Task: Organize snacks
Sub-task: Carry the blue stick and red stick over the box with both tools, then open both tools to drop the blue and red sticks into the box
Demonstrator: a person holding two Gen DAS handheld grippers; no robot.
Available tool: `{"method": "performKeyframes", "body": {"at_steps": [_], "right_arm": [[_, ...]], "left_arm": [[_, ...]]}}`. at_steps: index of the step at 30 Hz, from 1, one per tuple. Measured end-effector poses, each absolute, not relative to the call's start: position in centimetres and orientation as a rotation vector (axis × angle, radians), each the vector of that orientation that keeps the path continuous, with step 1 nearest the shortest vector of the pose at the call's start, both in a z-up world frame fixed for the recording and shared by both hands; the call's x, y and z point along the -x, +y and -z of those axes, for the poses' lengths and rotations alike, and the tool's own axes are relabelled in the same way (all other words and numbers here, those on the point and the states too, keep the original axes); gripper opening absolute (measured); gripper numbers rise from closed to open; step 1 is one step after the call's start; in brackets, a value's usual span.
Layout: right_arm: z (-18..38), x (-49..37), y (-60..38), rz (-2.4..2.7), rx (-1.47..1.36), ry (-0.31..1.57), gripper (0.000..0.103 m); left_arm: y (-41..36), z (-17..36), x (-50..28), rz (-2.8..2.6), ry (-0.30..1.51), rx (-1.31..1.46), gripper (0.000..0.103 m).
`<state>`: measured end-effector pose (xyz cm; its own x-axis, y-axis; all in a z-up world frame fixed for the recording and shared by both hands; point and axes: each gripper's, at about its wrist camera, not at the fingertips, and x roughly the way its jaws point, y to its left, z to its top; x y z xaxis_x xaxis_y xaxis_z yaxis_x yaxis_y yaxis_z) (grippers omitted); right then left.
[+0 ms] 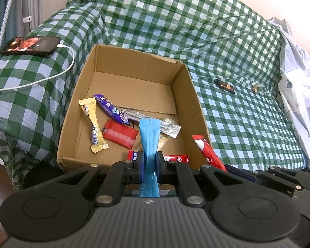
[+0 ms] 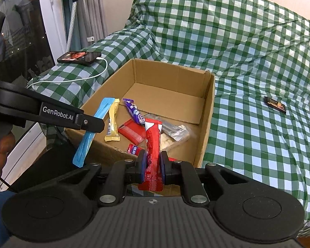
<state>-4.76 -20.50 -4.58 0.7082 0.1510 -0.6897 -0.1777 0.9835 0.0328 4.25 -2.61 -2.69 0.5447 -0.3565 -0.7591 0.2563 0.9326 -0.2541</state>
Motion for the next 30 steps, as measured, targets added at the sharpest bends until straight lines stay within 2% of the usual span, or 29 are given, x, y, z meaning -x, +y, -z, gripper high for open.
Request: {"method": "performKeyframes", "body": {"at_steps": [30], "right_arm": [[7.8, -5.0, -21.8, -0.164, -0.049, 0.846, 0.015]], "left_arm": [[-2.4, 6.7, -14.2, 0.266, 1.024, 0.064, 0.012]]}}
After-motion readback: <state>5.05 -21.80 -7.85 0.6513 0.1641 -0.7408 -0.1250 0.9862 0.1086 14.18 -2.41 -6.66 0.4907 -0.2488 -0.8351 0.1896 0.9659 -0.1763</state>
